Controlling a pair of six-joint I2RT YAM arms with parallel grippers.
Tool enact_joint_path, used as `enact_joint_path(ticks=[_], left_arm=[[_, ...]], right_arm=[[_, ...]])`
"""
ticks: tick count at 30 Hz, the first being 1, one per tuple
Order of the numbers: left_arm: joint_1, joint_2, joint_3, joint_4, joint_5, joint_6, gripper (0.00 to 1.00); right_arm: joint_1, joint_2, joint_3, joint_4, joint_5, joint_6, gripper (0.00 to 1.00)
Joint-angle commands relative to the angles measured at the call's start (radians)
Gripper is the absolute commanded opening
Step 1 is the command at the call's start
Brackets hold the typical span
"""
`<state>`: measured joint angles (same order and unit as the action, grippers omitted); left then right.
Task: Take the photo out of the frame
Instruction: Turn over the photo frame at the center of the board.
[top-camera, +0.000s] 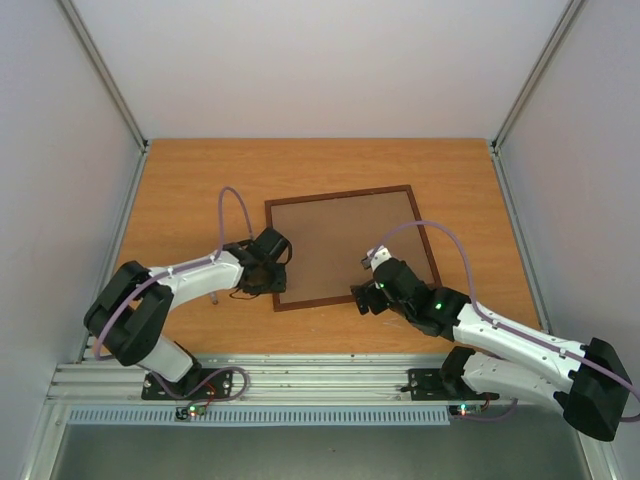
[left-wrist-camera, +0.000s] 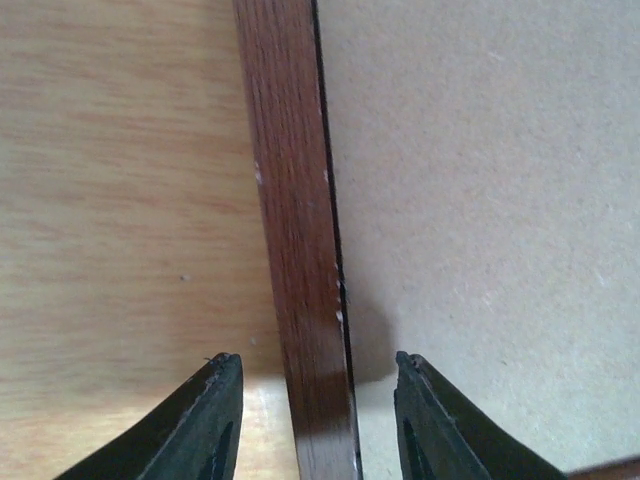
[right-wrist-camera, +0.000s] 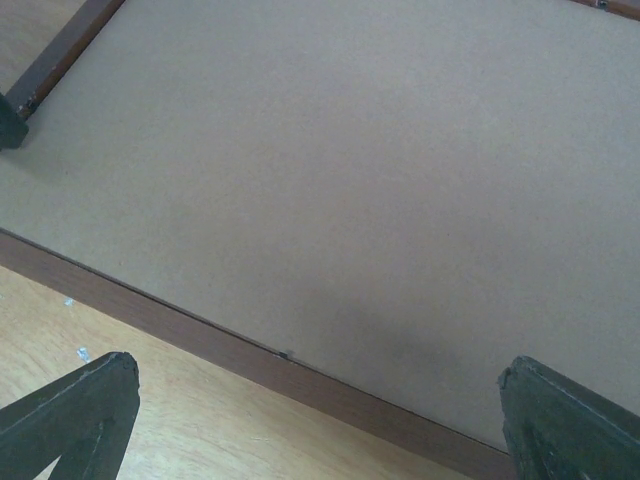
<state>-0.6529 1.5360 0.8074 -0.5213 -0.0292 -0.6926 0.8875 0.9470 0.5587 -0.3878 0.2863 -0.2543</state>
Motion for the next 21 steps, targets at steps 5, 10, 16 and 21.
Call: enact_joint_path(ticks=[5, 10, 16, 21], left_arm=[[-0.028, -0.035, -0.028, 0.010, 0.003, -0.019, 0.39], [-0.027, -0.007, -0.017, 0.013, -0.015, -0.019, 0.33], [-0.027, 0.000, -0.019, 0.012, -0.009, -0.016, 0.21], [-0.027, -0.018, -0.024, 0.012, -0.031, -0.013, 0.16]], right_arm=[[0.021, 0.007, 0.018, 0.023, -0.013, -0.024, 0.98], [0.038, 0.014, 0.021, 0.024, -0.007, -0.032, 0.98], [0.055, 0.022, 0.026, 0.023, -0.004, -0.038, 0.99], [0.086, 0.022, 0.037, 0.036, 0.001, -0.060, 0.99]])
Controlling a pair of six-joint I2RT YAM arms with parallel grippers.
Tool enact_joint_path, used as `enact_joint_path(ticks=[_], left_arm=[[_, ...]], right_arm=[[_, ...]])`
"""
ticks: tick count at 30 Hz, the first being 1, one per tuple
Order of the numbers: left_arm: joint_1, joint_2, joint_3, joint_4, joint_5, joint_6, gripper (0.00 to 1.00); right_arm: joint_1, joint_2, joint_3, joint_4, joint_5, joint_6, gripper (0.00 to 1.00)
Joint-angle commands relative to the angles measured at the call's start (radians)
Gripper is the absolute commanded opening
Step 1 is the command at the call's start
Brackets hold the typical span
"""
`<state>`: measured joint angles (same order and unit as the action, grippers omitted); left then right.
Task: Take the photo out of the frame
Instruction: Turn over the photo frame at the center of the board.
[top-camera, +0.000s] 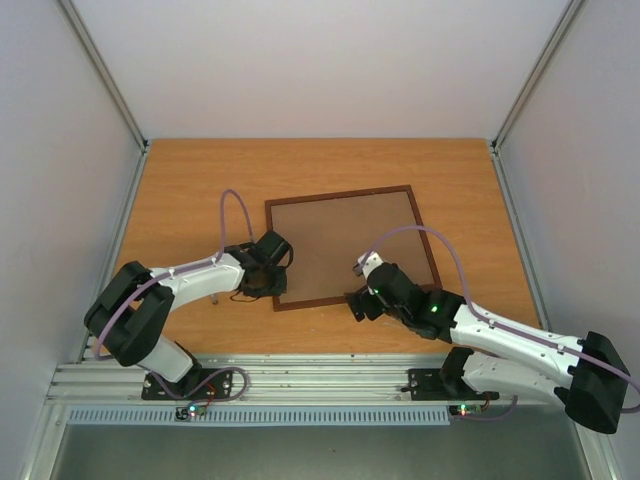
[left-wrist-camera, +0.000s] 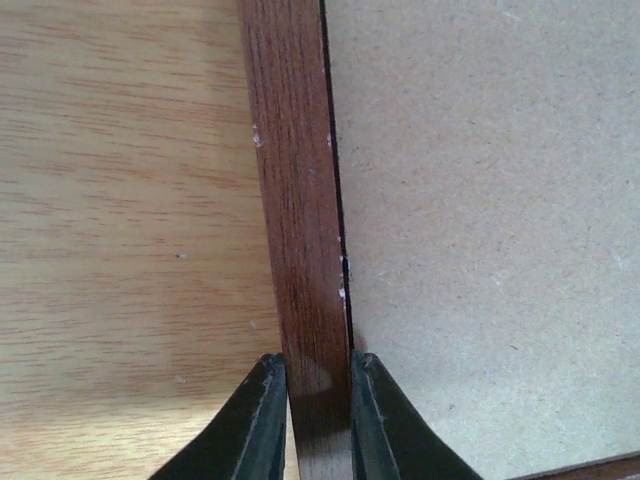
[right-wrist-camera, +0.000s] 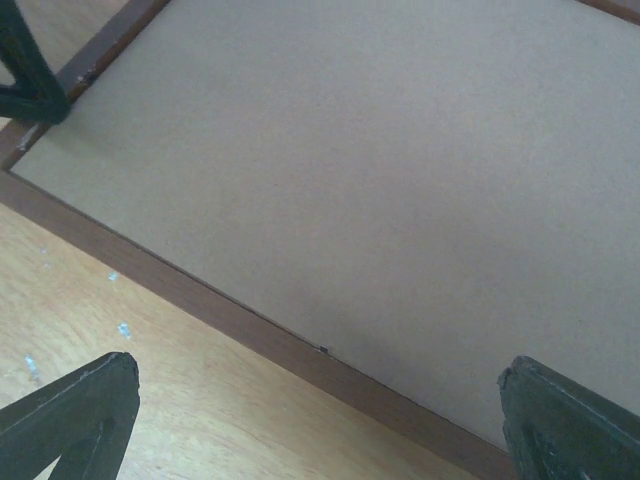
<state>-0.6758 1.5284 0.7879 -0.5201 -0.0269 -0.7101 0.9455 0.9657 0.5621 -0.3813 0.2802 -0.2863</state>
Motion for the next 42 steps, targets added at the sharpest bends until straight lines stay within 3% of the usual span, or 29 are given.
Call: enact_joint_path(ticks=[1, 10, 14, 27, 42], left_arm=[[-0.004, -0.009, 0.000, 0.008, -0.038, 0.009, 0.15], [0.035, -0.027, 0.039, -0.017, -0.032, 0.064, 0.01], [0.066, -0.063, 0.054, -0.033, -0.024, 0.090, 0.00], [0.133, -0.167, 0.020, -0.047, 0.022, 0.127, 0.00], [0.137, -0.214, 0.012, -0.063, 0.024, 0.128, 0.00]], right_arm=[[0.037, 0.007, 0.037, 0.035, 0.010, -0.035, 0.98], [0.187, 0.165, 0.108, 0.062, 0.119, -0.173, 0.98], [0.277, 0.288, 0.133, 0.103, 0.279, -0.254, 0.98], [0.395, 0.541, 0.105, 0.378, 0.460, -0.453, 0.98], [0.409, 0.772, 0.132, 0.600, 0.688, -0.622, 0.91]])
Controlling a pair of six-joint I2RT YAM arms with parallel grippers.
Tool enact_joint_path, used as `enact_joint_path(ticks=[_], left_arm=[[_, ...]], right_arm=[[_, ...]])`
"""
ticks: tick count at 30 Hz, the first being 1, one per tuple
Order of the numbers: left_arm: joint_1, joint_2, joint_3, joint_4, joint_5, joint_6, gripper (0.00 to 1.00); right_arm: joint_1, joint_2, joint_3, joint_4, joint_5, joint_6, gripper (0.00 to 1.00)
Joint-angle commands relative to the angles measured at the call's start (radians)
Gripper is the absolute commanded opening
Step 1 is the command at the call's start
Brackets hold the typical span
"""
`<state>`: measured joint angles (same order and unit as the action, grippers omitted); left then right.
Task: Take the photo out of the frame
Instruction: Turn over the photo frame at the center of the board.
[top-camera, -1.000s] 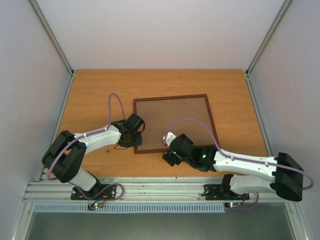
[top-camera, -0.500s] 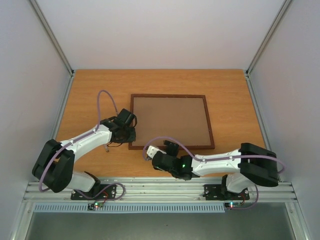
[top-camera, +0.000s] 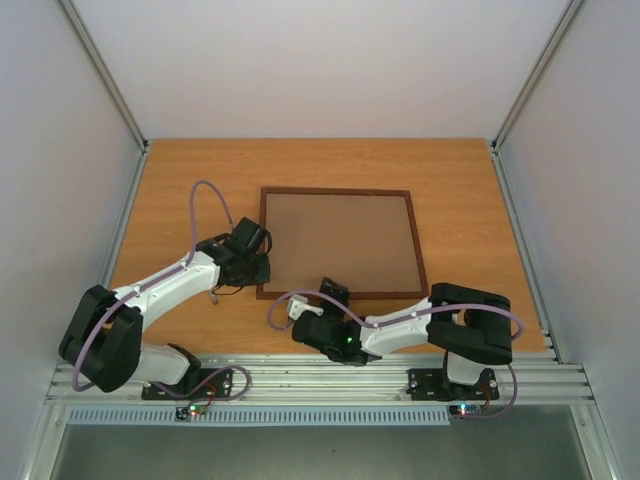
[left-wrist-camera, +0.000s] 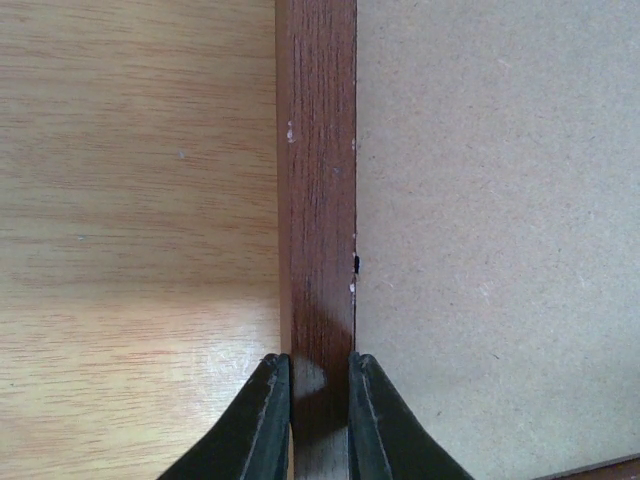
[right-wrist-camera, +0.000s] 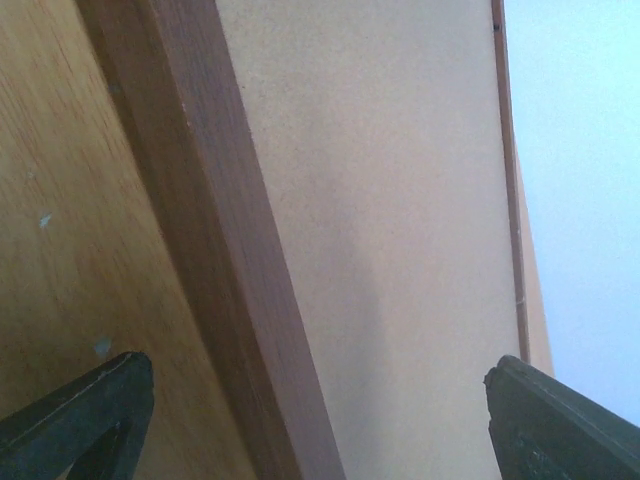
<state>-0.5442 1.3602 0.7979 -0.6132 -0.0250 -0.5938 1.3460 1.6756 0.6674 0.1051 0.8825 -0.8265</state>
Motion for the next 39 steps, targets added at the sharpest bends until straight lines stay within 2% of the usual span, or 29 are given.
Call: enact_joint_path(ticks=[1, 4, 7, 15, 20, 24, 27, 31, 34, 38, 39], left_arm=[[0.006, -0.049, 0.000, 0.028, 0.022, 0.011, 0.01], [0.006, -0.059, -0.005, 0.032, 0.044, 0.010, 0.00], [0.006, -0.070, -0.012, 0.038, 0.058, 0.005, 0.01], [0.006, -0.076, -0.024, 0.047, 0.069, 0.002, 0.00], [0.006, -0.077, -0.028, 0.050, 0.080, -0.001, 0.00], [0.006, -0.078, -0.039, 0.062, 0.096, -0.006, 0.00], [0.006, -0.078, -0.040, 0.062, 0.103, -0.009, 0.00], [0.006, -0.106, -0.040, 0.050, 0.091, -0.018, 0.01], [0.006, -0.155, -0.033, 0.020, 0.035, -0.041, 0.01], [0.011, -0.271, -0.053, -0.006, -0.062, -0.102, 0.10], [0.013, -0.309, -0.061, -0.012, -0.079, -0.120, 0.17]], right_arm=[[0.008, 0.083, 0.032, 0.143, 0.100, -0.104, 0.91], [0.002, 0.144, 0.042, 0.213, 0.129, -0.146, 0.89], [-0.020, 0.181, 0.070, 0.203, 0.140, -0.125, 0.88], [-0.067, 0.226, 0.092, 0.277, 0.146, -0.153, 0.77], [-0.079, 0.291, 0.095, 0.448, 0.177, -0.256, 0.74], [-0.093, 0.326, 0.111, 0.502, 0.169, -0.297, 0.71], [-0.101, 0.337, 0.116, 0.543, 0.168, -0.325, 0.64], [-0.101, 0.329, 0.112, 0.601, 0.174, -0.366, 0.44], [-0.100, 0.305, 0.104, 0.600, 0.168, -0.366, 0.40], [-0.100, 0.222, 0.096, 0.481, 0.125, -0.283, 0.31], [-0.100, 0.204, 0.094, 0.461, 0.120, -0.270, 0.26]])
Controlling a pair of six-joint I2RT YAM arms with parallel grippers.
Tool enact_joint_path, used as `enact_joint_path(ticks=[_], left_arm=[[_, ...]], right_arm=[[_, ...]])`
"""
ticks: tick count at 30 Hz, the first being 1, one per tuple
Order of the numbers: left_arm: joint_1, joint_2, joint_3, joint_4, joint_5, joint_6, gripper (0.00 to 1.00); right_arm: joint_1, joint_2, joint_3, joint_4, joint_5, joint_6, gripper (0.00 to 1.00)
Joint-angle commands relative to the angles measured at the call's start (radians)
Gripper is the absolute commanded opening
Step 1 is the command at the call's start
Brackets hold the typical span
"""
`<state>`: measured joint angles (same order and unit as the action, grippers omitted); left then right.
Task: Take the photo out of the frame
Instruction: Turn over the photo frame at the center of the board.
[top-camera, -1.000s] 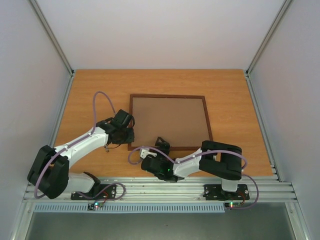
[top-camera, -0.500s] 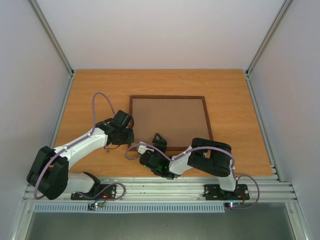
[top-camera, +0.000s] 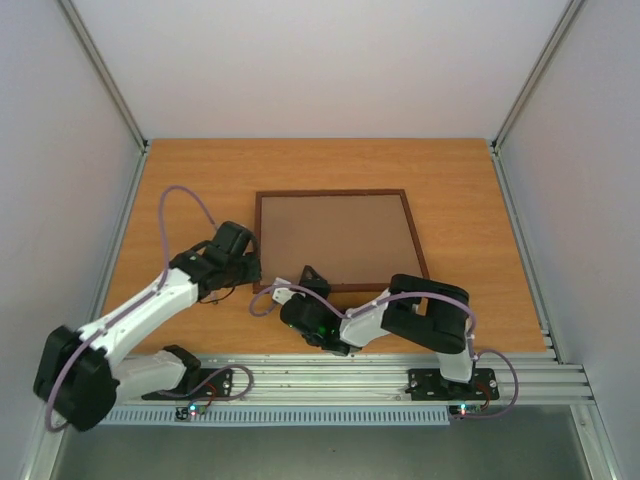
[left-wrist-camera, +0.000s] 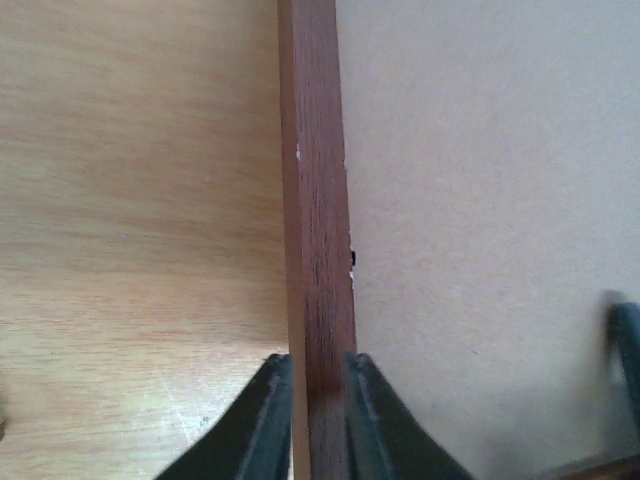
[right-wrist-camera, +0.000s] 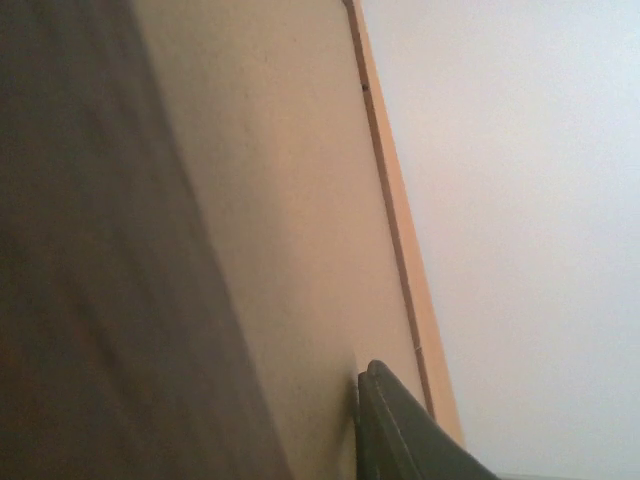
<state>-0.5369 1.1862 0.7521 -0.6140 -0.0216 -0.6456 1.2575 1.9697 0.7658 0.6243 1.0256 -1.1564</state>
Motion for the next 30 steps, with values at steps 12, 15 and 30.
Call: enact_joint_path(ticks=[12, 15, 30], left_arm=[[0.012, -0.587, -0.027, -0.184, -0.299, -0.142, 0.61], [0.013, -0.696, -0.053, -0.200, -0.358, -0.143, 0.72], [0.011, -1.111, -0.405, 0.056, -0.333, -0.038, 0.87]], right_arm=[[-0.012, -0.270, 0.007, -0.162, -0.072, 0.082, 0.01], [-0.011, -0.321, 0.024, -0.202, -0.081, 0.091, 0.01], [-0.010, -0.506, 0.188, -0.411, -0.186, 0.193, 0.01]])
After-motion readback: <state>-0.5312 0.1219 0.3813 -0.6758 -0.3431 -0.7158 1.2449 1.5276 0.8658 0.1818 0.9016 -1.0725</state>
